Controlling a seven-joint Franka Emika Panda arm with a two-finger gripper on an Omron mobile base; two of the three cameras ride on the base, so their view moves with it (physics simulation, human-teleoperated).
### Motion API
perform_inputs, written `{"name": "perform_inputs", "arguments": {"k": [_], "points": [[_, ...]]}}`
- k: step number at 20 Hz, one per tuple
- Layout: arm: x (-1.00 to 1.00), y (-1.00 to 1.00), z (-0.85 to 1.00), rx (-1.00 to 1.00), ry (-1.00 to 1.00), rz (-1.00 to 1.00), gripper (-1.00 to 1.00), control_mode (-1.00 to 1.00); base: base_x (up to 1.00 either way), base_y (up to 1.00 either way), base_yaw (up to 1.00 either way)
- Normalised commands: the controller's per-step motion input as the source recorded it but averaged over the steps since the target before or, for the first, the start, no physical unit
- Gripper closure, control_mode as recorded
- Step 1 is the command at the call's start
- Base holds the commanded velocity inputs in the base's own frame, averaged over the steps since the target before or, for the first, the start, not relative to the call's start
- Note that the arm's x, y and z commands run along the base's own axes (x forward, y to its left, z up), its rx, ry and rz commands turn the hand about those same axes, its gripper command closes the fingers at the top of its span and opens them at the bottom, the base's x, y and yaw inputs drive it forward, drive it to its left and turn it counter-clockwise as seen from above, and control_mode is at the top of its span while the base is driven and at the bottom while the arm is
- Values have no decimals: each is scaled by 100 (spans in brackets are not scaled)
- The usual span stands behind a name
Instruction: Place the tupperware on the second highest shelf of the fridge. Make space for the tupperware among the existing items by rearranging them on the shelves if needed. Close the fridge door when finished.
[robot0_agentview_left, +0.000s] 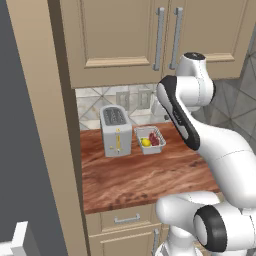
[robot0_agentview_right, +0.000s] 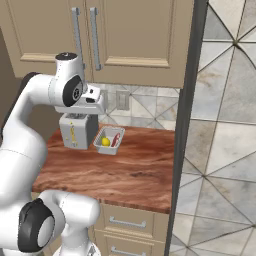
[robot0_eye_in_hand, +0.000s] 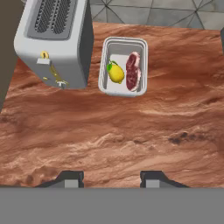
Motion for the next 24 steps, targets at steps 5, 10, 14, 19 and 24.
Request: {"name": "perform_inputs", "arguments": {"k": [5, 10, 14, 19, 24], "points": [[0, 0, -4, 0, 0, 0, -100, -100, 0, 0, 0], [20, -21, -8, 1, 0, 2, -100, -100, 0, 0, 0], [38, -39, -37, 0, 0, 0, -100, -100, 0, 0, 0], [46, -19, -53, 0, 0, 0, -100, -100, 0, 0, 0], [54, -7, -76, -2, 2, 0, -100, -100, 0, 0, 0]]}}
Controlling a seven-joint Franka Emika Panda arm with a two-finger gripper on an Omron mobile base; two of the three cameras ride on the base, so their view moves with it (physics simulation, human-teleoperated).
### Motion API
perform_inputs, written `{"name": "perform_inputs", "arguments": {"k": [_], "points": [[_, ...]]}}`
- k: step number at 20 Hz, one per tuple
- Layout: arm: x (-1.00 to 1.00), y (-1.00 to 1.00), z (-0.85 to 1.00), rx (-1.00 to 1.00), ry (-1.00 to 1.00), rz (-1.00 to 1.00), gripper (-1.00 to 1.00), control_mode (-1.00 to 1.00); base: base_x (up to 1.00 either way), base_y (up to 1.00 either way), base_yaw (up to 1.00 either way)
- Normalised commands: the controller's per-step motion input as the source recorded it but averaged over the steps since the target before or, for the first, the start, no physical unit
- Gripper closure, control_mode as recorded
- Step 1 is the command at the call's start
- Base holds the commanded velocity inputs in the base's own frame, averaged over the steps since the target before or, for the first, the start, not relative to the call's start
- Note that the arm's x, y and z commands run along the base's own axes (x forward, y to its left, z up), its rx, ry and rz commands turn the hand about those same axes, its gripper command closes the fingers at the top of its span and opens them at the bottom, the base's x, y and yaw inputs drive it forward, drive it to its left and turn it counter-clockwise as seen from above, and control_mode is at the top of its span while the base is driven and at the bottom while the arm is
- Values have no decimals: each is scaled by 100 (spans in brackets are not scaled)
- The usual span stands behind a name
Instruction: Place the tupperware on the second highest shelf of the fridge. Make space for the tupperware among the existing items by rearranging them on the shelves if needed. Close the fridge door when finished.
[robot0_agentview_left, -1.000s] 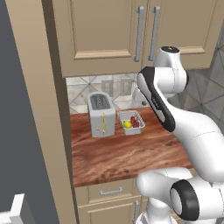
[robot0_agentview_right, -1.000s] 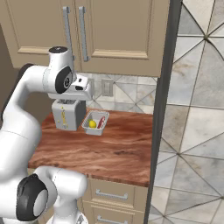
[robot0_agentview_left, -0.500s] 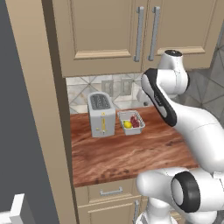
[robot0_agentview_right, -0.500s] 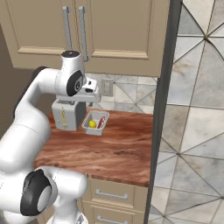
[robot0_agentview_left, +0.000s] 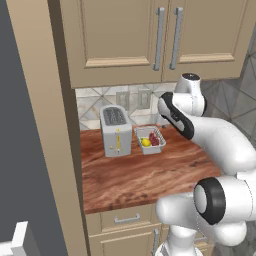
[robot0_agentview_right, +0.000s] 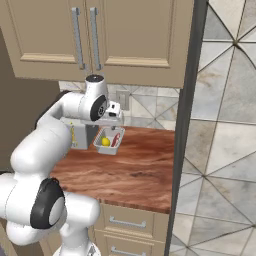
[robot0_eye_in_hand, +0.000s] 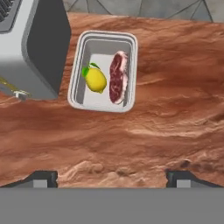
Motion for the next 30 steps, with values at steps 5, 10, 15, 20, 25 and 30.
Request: {"name": "perform_inputs", "arguments": {"k": [5, 10, 15, 20, 25, 30], "points": [[59, -5, -82, -5, 13, 0, -100, -100, 0, 0, 0], [55, -31, -46, 0, 9, 0, -100, -100, 0, 0, 0], [44, -20, -21, 1, 0, 0, -100, -100, 0, 0, 0], [28, -2, -46, 1, -1, 0, -100, -100, 0, 0, 0], [29, 0, -49, 1, 0, 0, -100, -100, 0, 0, 0], [30, 0, -42, 2, -1, 0, -100, -100, 0, 0, 0]]}}
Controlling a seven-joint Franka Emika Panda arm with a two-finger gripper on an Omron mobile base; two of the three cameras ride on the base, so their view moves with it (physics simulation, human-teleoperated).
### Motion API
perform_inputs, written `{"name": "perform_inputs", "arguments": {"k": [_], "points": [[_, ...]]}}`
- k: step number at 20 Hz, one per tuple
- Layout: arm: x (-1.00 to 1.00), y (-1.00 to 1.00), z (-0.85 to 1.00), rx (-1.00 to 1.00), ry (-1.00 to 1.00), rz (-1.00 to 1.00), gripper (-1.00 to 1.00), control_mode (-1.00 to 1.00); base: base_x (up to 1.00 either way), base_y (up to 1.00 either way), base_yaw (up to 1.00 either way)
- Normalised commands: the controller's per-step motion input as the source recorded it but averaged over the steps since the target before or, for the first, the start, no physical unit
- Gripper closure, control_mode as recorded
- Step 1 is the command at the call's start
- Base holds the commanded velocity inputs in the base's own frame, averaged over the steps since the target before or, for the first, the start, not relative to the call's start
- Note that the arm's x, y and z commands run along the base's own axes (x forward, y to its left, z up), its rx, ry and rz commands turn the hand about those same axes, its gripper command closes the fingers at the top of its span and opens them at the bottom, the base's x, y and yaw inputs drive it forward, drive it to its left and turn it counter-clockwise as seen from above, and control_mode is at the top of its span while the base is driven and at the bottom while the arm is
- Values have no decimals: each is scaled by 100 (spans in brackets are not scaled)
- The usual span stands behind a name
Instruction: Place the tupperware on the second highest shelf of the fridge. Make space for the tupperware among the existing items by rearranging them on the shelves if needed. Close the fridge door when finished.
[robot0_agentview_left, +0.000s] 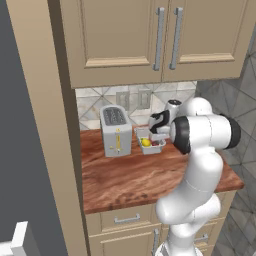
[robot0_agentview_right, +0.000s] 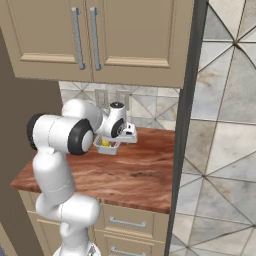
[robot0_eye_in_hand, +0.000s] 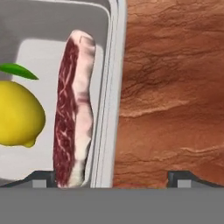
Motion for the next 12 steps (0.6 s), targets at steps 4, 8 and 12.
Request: {"name": "perform_inputs", "arguments": {"k": [4, 8, 12], "points": [[31, 0, -34, 1, 0, 0, -100, -100, 0, 0, 0], [34, 0, -27, 1, 0, 0, -100, -100, 0, 0, 0], [38, 0, -28, 1, 0, 0, -100, -100, 0, 0, 0]]}}
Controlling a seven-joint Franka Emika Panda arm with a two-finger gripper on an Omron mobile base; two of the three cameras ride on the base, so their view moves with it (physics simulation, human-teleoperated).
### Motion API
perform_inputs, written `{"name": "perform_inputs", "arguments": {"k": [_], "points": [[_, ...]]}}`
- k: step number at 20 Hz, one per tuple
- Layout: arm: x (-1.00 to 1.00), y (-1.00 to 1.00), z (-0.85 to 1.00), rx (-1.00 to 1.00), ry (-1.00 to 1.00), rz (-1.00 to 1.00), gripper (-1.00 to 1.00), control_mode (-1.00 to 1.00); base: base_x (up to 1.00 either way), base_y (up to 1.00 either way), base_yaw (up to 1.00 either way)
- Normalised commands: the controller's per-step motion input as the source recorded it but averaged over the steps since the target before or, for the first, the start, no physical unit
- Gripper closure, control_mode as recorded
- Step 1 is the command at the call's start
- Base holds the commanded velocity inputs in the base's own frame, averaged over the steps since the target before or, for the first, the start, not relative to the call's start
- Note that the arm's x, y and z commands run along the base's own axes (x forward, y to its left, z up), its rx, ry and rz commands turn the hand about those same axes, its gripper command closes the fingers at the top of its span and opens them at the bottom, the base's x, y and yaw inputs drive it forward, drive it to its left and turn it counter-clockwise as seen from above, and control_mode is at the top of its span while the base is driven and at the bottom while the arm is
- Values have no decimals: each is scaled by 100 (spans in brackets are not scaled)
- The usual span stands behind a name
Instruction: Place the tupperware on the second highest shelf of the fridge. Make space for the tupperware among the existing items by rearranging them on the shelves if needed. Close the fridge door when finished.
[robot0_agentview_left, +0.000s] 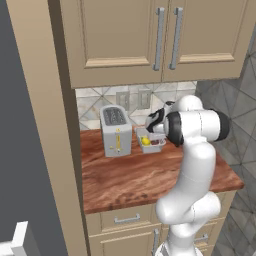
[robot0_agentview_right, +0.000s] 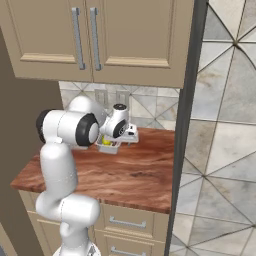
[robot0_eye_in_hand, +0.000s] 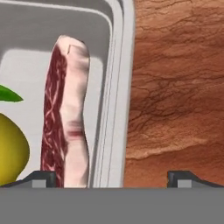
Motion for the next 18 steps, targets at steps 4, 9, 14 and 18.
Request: {"name": "perform_inputs", "arguments": {"k": [4, 9, 14, 18], "points": [[23, 2, -41, 0, 0, 0, 100, -100, 0, 0, 0], [0, 0, -3, 0, 0, 0, 100, -100, 0, 0, 0], [-20, 28, -13, 0, -6, 1, 100, -100, 0, 0, 0], [-61, 9, 54, 0, -13, 5, 100, -100, 0, 0, 0]]}}
